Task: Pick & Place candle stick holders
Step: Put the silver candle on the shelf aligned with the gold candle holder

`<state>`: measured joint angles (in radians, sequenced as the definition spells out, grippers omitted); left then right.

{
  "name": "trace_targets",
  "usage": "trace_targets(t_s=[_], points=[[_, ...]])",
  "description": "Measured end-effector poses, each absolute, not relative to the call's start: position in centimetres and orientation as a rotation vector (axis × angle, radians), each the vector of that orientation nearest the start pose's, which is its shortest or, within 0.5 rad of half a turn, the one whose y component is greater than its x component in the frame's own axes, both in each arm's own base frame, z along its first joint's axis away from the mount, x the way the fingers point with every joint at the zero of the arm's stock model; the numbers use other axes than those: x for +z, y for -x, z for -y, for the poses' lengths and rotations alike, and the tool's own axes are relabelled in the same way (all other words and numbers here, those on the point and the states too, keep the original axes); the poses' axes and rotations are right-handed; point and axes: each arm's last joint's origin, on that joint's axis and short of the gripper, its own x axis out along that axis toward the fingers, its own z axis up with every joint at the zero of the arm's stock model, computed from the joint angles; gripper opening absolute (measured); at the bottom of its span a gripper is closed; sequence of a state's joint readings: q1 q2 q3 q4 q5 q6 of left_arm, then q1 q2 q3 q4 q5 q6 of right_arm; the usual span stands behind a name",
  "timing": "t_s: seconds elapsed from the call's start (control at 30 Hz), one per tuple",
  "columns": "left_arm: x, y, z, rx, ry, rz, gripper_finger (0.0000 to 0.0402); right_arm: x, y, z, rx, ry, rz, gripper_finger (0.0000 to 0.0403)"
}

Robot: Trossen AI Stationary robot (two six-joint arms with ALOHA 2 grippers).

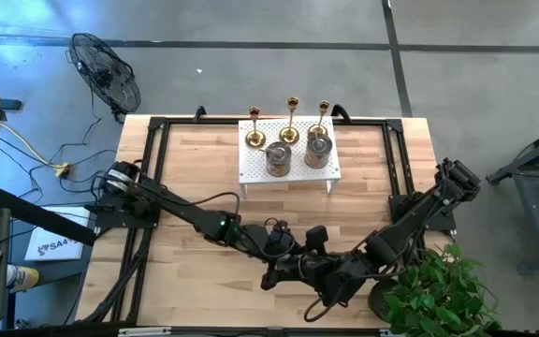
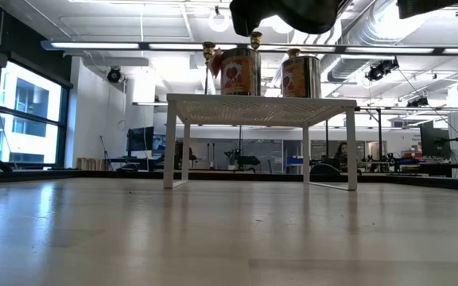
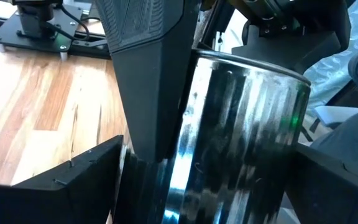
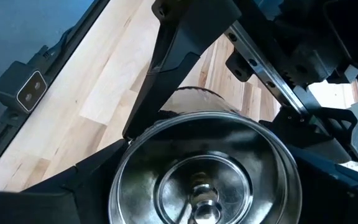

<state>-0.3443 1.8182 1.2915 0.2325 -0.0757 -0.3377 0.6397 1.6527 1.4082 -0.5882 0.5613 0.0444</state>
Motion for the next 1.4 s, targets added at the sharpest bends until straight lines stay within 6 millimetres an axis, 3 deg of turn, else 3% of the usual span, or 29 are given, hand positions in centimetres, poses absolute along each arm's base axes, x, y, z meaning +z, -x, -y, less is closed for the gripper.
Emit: trace_targets(t_s=[0.5,0.67,0.87,1.0,1.23,1.4], points=[[26.0,-39.5,13.9,-0.209,0.258,-0.33,0.0366,29.6,-29.5,-19.8,0.061,0.438,-0.703,0.0346],[26.1,-39.7,13.6,-0.191,0.275,-0.316,0.0365,29.8,-29.3,-20.1,0.058,0.474,-0.688,0.0386],[26.1,-39.7,13.5,-0.172,0.264,-0.313,0.0364,29.9,-28.6,-20.8,0.054,0.548,-0.678,0.0367],[26.1,-39.7,13.6,-0.176,0.26,-0.317,0.0362,30.7,-27.2,-21.3,0.035,0.574,-0.652,0.0369],[26.1,-39.7,13.5,-0.123,0.244,-0.311,0.0362,33.7,-23.1,-22.5,-0.004,0.558,-0.517,0.0372],[27.6,-38.9,13.0,-0.045,0.205,-0.266,0.0362,35.7,-20.0,-23.1,-0.021,0.494,-0.419,0.0373]])
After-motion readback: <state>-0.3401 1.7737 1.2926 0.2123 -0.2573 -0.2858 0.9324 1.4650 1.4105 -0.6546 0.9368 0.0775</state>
